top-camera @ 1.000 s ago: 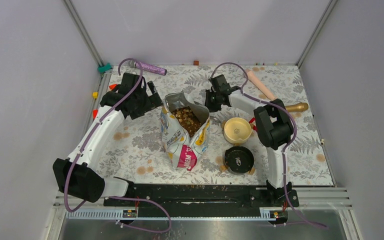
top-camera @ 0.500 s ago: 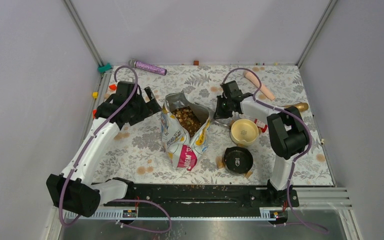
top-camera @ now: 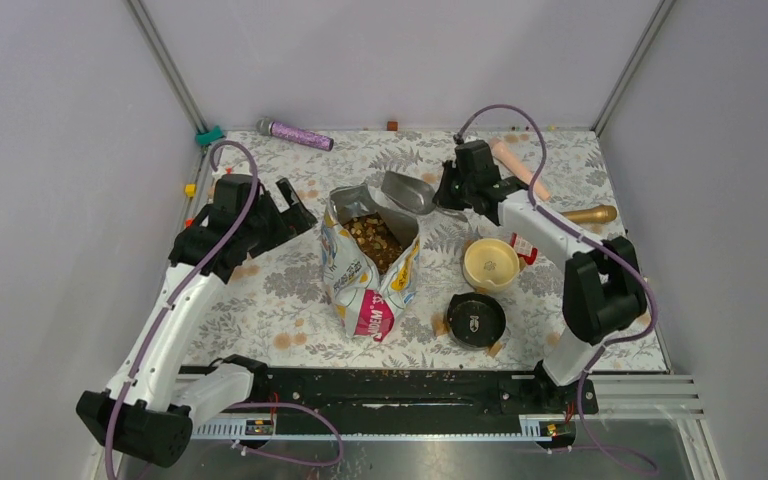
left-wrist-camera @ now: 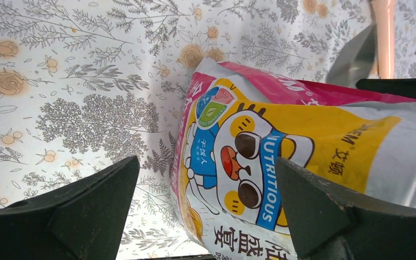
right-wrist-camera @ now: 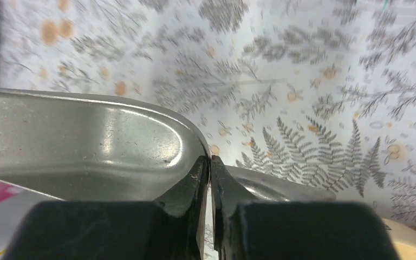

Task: Serve the pet food
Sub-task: Pick up the spatula from the center of the board.

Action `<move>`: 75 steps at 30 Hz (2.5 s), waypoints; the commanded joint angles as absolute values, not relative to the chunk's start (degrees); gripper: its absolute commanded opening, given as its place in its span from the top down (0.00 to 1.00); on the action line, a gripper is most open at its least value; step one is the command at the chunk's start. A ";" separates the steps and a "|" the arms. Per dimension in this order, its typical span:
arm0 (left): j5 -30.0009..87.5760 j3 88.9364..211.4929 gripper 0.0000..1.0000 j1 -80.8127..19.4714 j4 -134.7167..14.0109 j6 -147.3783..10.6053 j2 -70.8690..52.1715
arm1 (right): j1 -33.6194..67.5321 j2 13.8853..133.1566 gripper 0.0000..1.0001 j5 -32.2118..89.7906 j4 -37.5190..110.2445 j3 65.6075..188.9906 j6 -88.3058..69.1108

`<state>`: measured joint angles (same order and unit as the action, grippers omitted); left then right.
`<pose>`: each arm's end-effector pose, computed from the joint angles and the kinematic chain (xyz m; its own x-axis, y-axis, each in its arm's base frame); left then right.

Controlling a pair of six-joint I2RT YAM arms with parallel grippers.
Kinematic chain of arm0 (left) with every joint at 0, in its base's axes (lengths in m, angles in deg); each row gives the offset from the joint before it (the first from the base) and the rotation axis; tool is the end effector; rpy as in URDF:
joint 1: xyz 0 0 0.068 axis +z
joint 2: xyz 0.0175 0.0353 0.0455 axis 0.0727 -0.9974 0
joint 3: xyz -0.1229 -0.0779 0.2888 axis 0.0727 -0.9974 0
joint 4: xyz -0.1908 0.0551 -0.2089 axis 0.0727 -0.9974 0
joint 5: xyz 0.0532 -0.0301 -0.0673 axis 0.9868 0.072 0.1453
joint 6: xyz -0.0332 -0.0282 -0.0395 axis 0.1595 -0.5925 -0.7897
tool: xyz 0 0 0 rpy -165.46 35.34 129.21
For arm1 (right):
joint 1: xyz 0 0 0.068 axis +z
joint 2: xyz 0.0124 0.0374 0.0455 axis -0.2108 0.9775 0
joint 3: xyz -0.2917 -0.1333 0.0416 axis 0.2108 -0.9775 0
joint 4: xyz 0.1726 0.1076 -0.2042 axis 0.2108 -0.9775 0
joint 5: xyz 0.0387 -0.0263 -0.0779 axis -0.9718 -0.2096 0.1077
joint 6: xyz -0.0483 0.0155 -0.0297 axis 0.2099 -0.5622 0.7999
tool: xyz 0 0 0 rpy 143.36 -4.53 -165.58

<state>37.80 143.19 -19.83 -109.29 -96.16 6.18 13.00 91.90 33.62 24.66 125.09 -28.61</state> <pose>0.2076 -0.0576 0.3943 -0.6591 -0.4737 -0.5841 -0.2036 0.8601 -0.4678 0.3931 0.1871 0.2868 -0.7055 0.1492 -0.6928 -0.1692 0.9139 0.3691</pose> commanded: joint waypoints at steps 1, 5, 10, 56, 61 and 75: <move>39.96 144.75 0.01 -19.72 -108.12 -95.85 9.78 | 13.14 84.58 1.00 38.61 29.61 128.70 -26.22; 39.66 147.58 0.01 -19.68 -109.14 -94.87 11.83 | 13.14 80.45 1.00 40.89 28.08 128.82 -25.30; 37.44 150.81 0.01 -19.71 -108.83 -94.19 14.78 | 13.12 72.96 1.00 45.25 26.48 125.69 -24.08; 19.87 187.82 0.59 -45.50 -105.84 -90.32 -27.69 | 16.72 52.65 1.00 37.00 16.34 122.48 -26.00; 20.69 186.92 1.00 -46.14 -105.35 -91.24 -26.61 | 16.83 51.41 1.00 33.98 16.39 121.13 -26.40; 25.19 157.74 1.00 -46.19 -90.14 -96.06 0.27 | 16.83 27.23 0.00 21.77 29.72 101.24 -29.59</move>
